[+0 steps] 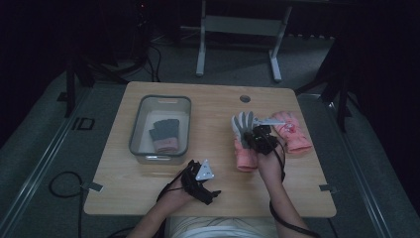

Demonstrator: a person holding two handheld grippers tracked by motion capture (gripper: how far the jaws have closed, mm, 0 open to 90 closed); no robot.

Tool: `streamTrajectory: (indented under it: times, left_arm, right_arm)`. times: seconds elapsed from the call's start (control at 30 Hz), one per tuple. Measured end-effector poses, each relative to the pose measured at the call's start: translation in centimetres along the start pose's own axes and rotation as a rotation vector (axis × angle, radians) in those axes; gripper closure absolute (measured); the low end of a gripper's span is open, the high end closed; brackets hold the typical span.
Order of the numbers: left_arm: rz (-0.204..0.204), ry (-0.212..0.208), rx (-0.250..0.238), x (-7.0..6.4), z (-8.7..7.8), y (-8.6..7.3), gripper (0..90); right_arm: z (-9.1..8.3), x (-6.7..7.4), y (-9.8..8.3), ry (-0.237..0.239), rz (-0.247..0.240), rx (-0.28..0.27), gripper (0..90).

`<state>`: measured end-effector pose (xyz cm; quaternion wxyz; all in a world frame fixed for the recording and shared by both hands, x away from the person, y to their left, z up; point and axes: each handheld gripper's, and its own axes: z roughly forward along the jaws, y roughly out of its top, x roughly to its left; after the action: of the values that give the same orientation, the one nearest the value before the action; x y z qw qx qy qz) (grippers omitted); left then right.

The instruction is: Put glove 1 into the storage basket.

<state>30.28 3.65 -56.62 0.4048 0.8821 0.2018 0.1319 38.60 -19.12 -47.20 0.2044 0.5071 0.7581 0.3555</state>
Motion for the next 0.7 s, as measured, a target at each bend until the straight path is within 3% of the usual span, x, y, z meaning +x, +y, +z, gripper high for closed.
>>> streamTrajectory:
  times: [0.13,0.3,0.4,0.47,0.53,0.63,0.7]
  left_arm:
    - [-0.003,-0.002,-0.001,0.0,0.0,0.0,2.0]
    - [0.0,-0.003,0.004,0.0,0.0,0.0,2.0]
    - [-0.003,-0.005,-0.001,0.0,0.0,-0.1,2.1]
    - [-0.003,-0.007,0.001,0.0,0.0,-0.1,2.0]
    - [-0.003,-0.008,0.001,0.0,0.0,-0.1,2.0]
    - [-0.005,-0.01,0.001,0.1,0.0,-0.1,2.0]
    - [-0.008,-0.011,-0.002,0.1,0.0,-0.1,2.0]
  right_arm:
    - [1.8,0.7,-0.7,0.0,-0.008,0.042,88.1]
    - [4.3,1.2,-1.6,0.01,0.016,0.08,88.1]
    - [5.6,1.5,-2.0,0.003,-0.002,0.104,88.0]
    - [6.2,1.5,-2.2,0.01,-0.003,0.115,87.9]
    - [6.7,1.7,-2.3,0.021,-0.042,0.114,87.6]
    - [7.0,1.8,-2.3,0.05,-0.066,0.114,87.4]
    - [7.1,1.5,-2.3,0.06,-0.05,0.115,87.0]
